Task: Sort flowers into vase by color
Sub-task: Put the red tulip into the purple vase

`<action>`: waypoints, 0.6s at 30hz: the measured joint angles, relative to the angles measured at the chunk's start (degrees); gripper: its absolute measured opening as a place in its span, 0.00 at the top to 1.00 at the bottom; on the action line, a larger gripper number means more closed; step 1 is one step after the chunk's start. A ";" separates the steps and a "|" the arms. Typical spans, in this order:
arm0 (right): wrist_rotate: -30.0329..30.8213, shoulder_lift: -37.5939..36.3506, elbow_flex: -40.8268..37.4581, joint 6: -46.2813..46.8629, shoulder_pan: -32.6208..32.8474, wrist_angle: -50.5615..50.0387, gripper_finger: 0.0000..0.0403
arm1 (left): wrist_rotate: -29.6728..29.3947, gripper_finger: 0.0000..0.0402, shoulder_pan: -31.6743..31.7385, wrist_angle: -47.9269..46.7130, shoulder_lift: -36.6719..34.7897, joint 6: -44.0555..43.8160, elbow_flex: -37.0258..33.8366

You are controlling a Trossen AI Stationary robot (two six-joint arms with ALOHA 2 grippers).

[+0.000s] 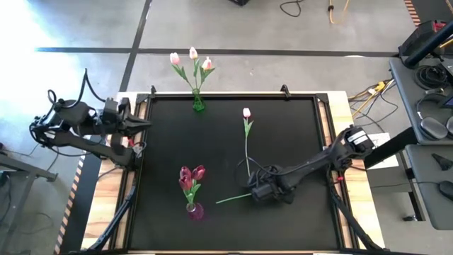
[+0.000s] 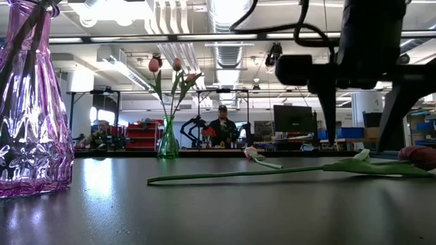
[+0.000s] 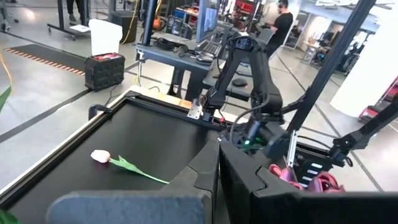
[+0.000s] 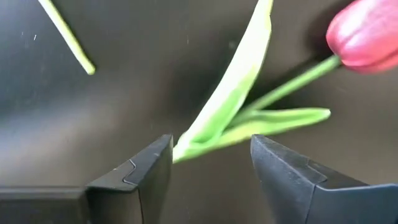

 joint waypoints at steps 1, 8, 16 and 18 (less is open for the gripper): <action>-0.03 0.33 -0.02 0.00 -0.47 -0.04 0.49 | 0.02 1.00 0.00 -0.25 -0.48 0.01 -0.03; -0.09 2.87 -0.52 -0.37 -2.48 -0.18 0.58 | 0.03 1.00 0.00 -1.27 -3.77 -0.01 0.08; 4.19 -0.51 -0.02 -10.32 -3.00 -0.68 0.64 | 0.01 1.00 0.00 -2.29 -7.37 -0.01 0.06; 1.96 -2.18 0.36 -7.81 -2.95 -1.91 0.65 | 0.01 1.00 0.00 -2.45 -8.07 -0.01 0.08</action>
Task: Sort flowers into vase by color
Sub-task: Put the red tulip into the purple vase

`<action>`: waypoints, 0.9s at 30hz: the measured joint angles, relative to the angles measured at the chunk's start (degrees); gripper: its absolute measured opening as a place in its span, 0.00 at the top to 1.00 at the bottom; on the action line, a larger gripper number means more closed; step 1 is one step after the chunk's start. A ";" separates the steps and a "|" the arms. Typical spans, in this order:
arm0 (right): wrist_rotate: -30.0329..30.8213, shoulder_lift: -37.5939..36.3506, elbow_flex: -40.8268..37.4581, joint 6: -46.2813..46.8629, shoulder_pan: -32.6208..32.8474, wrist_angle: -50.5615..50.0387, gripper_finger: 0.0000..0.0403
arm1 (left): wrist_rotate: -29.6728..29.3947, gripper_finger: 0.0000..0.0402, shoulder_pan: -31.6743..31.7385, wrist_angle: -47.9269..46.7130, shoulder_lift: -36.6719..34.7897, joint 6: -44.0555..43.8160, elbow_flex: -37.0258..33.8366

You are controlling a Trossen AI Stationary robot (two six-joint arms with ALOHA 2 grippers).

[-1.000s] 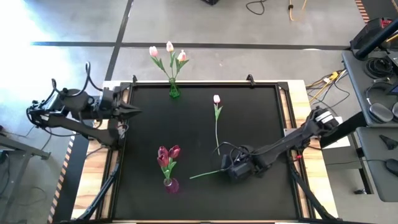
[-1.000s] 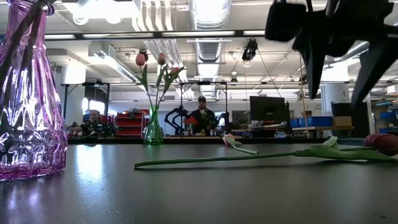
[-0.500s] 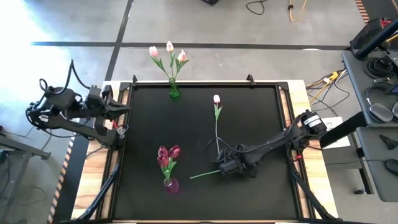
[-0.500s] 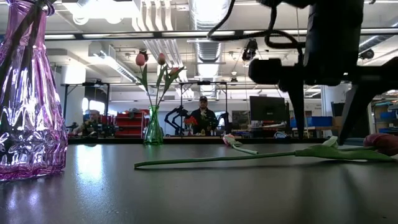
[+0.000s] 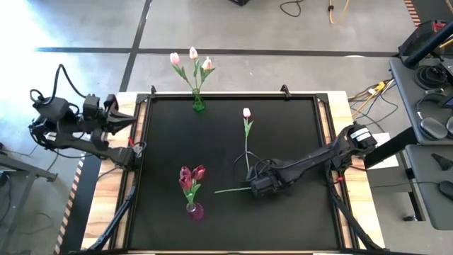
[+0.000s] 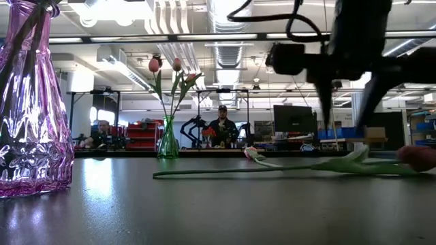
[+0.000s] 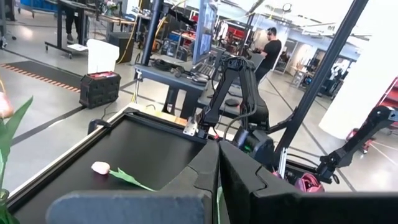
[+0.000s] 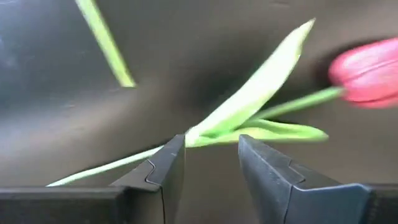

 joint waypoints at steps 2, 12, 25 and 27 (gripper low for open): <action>-2.18 -0.60 0.05 3.08 0.09 -2.85 0.64 | 0.00 1.00 0.00 -0.39 -0.57 0.00 0.00; -5.93 0.16 -2.84 6.95 -1.81 0.77 0.59 | -0.02 1.00 0.00 -2.37 -1.16 -0.22 -0.07; -7.07 0.22 -7.88 8.53 -2.21 3.14 0.60 | -0.02 1.00 0.00 -2.77 -1.24 -0.20 -0.07; -4.73 0.22 -7.88 8.51 -2.21 3.00 0.60 | -0.08 1.00 0.00 -2.75 -1.24 -0.20 -0.07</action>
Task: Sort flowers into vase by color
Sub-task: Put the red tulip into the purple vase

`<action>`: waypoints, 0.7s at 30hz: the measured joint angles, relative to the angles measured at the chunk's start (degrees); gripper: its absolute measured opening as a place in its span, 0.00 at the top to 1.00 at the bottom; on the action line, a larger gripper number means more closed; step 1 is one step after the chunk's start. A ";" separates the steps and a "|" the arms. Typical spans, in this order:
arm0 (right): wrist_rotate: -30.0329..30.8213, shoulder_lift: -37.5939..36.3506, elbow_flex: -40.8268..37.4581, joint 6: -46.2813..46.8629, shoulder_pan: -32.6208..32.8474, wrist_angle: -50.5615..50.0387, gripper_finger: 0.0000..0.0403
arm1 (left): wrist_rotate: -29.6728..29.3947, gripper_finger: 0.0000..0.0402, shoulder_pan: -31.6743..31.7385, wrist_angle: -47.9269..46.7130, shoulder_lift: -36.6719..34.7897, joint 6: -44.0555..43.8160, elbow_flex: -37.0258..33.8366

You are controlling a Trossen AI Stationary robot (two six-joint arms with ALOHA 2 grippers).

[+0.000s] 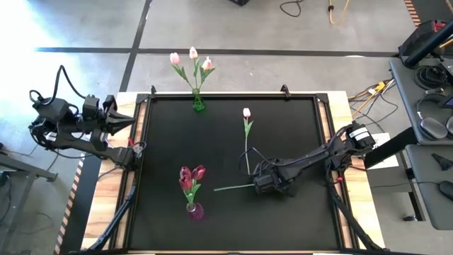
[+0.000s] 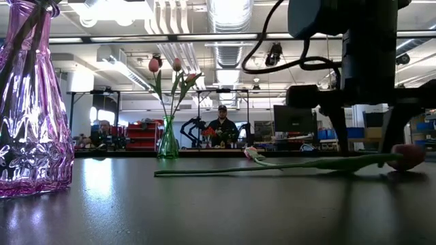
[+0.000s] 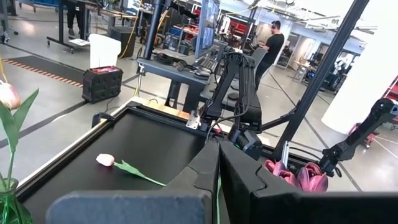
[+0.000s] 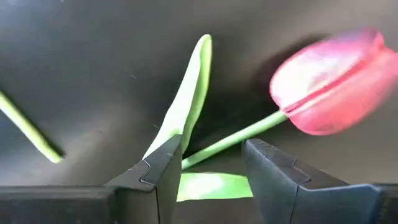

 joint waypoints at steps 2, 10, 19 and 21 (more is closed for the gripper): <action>2.44 0.00 0.00 -0.39 0.00 0.03 0.62 | -0.11 1.00 0.00 -0.02 0.00 0.00 0.00; 16.31 -0.26 -0.36 -14.29 -1.08 -0.30 0.71 | -1.51 1.00 0.00 -0.02 0.00 0.23 0.00; 6.89 -7.84 0.94 -16.91 -5.29 -1.08 0.77 | -1.62 1.00 0.00 -0.02 0.00 -1.23 0.00; 4.61 -8.39 0.94 -11.52 -5.31 -0.53 0.75 | -1.67 1.00 0.01 -0.02 -0.01 -2.21 0.00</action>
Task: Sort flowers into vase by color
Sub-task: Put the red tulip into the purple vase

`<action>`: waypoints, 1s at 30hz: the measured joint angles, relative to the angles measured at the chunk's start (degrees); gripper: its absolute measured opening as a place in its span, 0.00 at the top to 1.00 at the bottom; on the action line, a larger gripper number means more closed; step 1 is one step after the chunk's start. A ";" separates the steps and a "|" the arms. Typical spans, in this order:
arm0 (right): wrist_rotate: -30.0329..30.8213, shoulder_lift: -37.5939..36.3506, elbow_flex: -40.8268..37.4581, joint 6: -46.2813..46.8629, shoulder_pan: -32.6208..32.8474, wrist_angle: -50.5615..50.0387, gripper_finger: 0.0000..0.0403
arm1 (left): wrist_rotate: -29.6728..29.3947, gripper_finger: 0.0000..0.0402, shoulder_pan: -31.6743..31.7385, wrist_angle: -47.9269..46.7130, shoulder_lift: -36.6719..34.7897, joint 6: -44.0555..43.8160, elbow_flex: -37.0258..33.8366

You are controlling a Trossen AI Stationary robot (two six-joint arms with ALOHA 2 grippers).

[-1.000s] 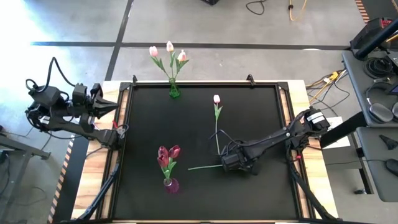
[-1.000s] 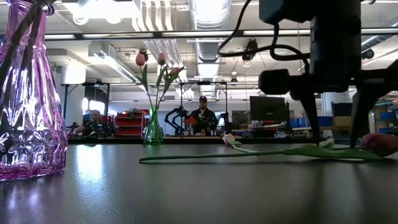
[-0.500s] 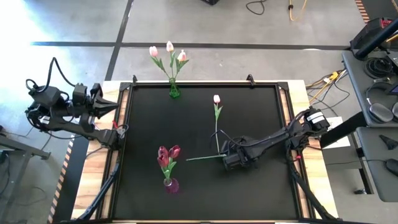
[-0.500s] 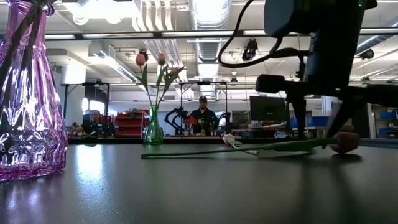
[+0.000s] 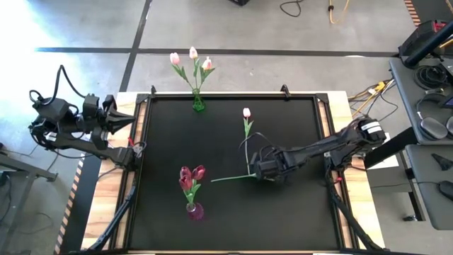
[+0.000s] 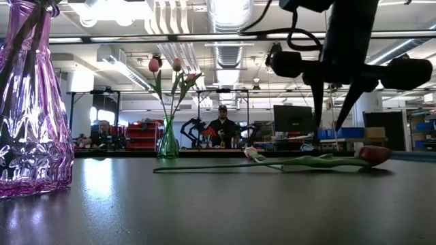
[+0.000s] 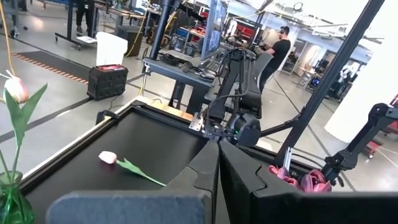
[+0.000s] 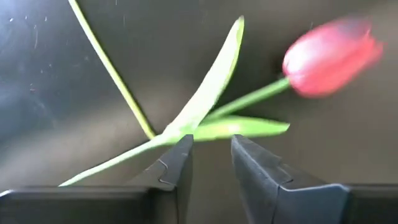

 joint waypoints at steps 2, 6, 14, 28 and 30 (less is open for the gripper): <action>-0.09 0.34 0.00 2.33 0.12 1.48 0.71 | -0.02 1.00 -0.01 0.00 -0.01 -0.70 0.00; -0.37 3.32 0.00 6.74 0.01 2.51 0.60 | -0.02 1.00 0.00 0.01 -0.01 -1.58 0.00; -0.78 10.10 -0.02 11.14 -1.49 3.14 0.47 | 0.02 1.00 0.01 0.00 -0.01 -2.31 0.00; 7.29 9.43 0.23 1.63 -2.19 -1.40 0.96 | 0.09 1.00 0.01 0.00 -0.01 -2.48 0.00; 9.07 8.28 1.17 -0.67 -2.19 -3.60 0.96 | 0.07 1.00 0.01 0.00 -0.01 -2.48 0.00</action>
